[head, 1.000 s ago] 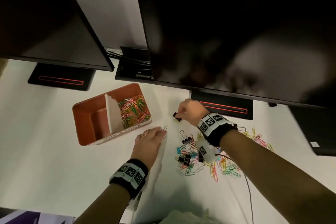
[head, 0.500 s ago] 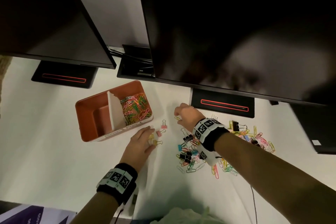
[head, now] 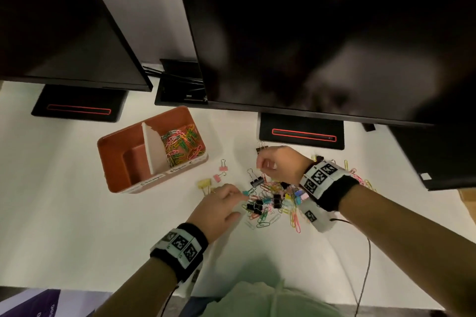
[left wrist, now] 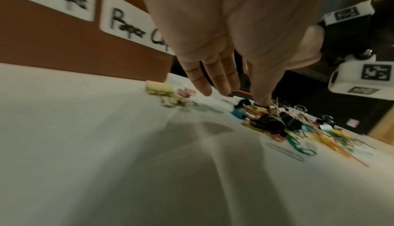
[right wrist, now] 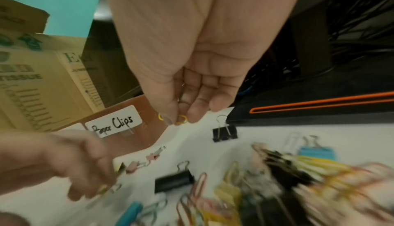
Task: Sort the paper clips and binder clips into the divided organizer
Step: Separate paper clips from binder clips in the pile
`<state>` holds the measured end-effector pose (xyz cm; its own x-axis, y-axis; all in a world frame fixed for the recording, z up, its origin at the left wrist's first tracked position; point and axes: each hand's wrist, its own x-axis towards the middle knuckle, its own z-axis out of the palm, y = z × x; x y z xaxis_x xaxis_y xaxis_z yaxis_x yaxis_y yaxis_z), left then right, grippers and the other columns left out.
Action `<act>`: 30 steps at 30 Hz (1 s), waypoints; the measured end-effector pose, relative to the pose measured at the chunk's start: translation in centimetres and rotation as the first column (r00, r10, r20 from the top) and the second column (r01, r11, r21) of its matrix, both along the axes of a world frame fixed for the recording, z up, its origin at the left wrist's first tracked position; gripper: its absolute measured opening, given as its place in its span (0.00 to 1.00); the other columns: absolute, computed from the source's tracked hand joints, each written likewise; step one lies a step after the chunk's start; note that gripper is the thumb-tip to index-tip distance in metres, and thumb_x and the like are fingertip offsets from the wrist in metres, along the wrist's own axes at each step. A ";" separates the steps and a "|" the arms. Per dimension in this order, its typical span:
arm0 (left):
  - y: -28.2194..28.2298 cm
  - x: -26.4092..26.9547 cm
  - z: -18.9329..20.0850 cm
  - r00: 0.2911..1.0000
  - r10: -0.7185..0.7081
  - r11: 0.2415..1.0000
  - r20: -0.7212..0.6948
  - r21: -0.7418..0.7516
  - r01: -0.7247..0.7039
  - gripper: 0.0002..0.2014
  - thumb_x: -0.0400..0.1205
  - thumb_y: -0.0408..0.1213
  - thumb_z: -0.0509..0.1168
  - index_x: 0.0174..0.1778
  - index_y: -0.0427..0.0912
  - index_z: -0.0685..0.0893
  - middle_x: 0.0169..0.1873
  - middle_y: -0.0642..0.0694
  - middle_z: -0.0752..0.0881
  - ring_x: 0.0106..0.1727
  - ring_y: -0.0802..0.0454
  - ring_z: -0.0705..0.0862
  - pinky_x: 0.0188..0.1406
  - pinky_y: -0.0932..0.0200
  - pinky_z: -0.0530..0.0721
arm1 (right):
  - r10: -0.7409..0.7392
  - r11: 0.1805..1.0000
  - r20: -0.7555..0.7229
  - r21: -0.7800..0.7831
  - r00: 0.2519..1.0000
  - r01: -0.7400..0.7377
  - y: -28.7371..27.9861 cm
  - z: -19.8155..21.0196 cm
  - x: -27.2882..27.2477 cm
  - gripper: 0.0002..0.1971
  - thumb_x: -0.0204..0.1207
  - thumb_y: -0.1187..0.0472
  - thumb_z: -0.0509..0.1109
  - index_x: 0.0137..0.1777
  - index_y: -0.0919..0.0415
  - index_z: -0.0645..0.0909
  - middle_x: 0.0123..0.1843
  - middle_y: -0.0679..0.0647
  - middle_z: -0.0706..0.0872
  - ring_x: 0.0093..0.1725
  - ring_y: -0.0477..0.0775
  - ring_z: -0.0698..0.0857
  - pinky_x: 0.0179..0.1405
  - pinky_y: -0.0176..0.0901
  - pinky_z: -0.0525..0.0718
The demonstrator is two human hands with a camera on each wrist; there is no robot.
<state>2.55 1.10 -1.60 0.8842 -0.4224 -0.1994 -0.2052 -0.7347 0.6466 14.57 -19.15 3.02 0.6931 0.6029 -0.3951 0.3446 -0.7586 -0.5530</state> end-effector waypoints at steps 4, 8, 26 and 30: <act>-2.7 1.2 -0.4 0.991 -0.101 0.989 -0.089 0.103 0.110 0.25 0.74 0.49 0.69 0.67 0.57 0.74 0.64 0.51 0.72 0.61 0.53 0.73 0.64 0.54 0.75 | 0.068 0.997 -0.113 -0.014 0.991 -0.070 -2.5 0.9 -3.4 0.10 0.77 0.62 0.67 0.56 0.57 0.83 0.46 0.51 0.85 0.41 0.45 0.78 0.41 0.33 0.76; -4.3 1.4 -1.2 0.995 -0.044 0.992 -0.094 0.115 0.055 0.22 0.71 0.50 0.71 0.61 0.54 0.78 0.58 0.52 0.73 0.56 0.54 0.74 0.61 0.53 0.79 | 0.089 0.996 -0.216 -0.007 0.972 -0.093 -3.6 -0.8 -6.9 0.14 0.76 0.65 0.68 0.61 0.56 0.81 0.45 0.53 0.87 0.39 0.47 0.80 0.38 0.35 0.74; 1.2 0.9 0.7 0.950 0.303 0.953 0.072 0.005 -0.304 0.23 0.71 0.36 0.75 0.62 0.47 0.79 0.61 0.49 0.79 0.60 0.53 0.77 0.63 0.54 0.77 | -0.007 0.994 -0.052 -0.107 0.999 0.001 -5.4 -3.1 -7.8 0.24 0.79 0.62 0.64 0.74 0.52 0.66 0.54 0.56 0.85 0.49 0.55 0.84 0.47 0.43 0.80; -0.9 -0.1 1.4 0.984 0.162 0.986 0.076 0.019 -0.164 0.22 0.73 0.41 0.73 0.63 0.47 0.79 0.57 0.49 0.78 0.57 0.53 0.76 0.62 0.56 0.77 | -0.045 0.992 -0.060 -0.121 0.997 0.037 -5.1 -3.7 -7.4 0.27 0.79 0.64 0.63 0.77 0.51 0.63 0.53 0.56 0.84 0.48 0.55 0.82 0.47 0.43 0.79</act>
<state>2.48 0.24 -0.19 0.9534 -0.2672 -0.1400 -0.1278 -0.7783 0.6148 7.19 -24.27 -0.71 0.6880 0.5206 -0.5056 0.2798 -0.8331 -0.4771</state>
